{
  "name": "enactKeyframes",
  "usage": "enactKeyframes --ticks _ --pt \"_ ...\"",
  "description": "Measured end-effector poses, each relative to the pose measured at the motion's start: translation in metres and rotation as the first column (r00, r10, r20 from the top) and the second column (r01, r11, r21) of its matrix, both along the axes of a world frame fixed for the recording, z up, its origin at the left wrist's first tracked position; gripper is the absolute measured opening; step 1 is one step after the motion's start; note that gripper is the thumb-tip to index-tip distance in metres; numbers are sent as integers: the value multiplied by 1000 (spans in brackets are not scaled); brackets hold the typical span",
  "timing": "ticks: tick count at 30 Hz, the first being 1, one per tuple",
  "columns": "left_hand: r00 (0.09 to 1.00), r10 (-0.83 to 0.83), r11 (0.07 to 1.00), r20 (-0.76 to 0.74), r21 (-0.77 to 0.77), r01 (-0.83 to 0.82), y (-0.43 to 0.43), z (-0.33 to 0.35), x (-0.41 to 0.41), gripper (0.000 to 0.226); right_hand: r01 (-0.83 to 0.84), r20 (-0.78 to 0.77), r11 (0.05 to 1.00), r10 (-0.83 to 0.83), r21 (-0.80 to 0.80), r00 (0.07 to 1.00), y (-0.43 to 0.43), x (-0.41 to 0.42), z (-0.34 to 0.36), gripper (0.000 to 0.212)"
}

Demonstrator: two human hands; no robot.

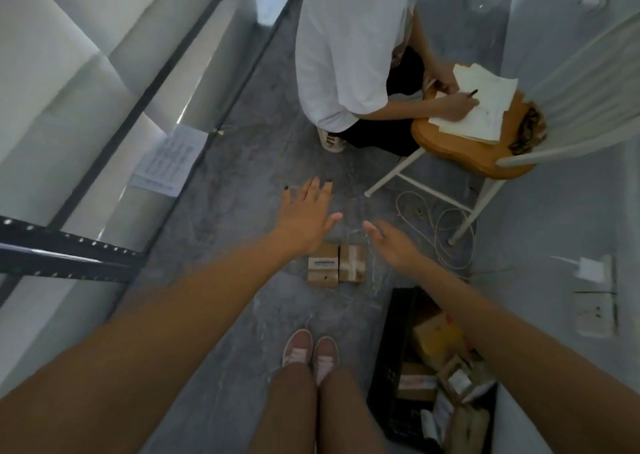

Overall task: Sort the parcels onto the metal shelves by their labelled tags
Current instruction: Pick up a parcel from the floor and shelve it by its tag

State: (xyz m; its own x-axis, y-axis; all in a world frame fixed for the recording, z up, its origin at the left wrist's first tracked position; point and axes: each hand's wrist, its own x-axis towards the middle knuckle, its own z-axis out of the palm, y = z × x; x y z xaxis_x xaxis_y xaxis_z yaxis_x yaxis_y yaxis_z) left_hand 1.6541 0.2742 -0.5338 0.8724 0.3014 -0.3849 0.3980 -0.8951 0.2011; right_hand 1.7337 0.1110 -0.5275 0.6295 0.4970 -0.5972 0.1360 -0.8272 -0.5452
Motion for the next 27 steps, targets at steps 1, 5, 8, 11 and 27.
enactKeyframes --ticks 1,5,8,11,27 --pt "1000 -7 1000 -22 1 7 0 -33 1 64 36 -31 999 -36 3 999 2 0 -29 54" --pt "982 -159 986 -101 31 163 -2 -168 10 60 103 -131 994 -108 -46 985 10 15 -156 57" --pt "987 -86 996 -139 -34 82 -4 -268 21 58 185 -177 978 -199 -95 964 19 33 -256 47" --pt "982 -22 994 -190 -110 1 -10 -359 22 59 237 -214 958 -269 -162 939 23 39 -352 28" --pt "735 501 622 -458 -400 -673 -39 -524 16 52 150 -235 967 -197 -204 952 32 21 -514 31"
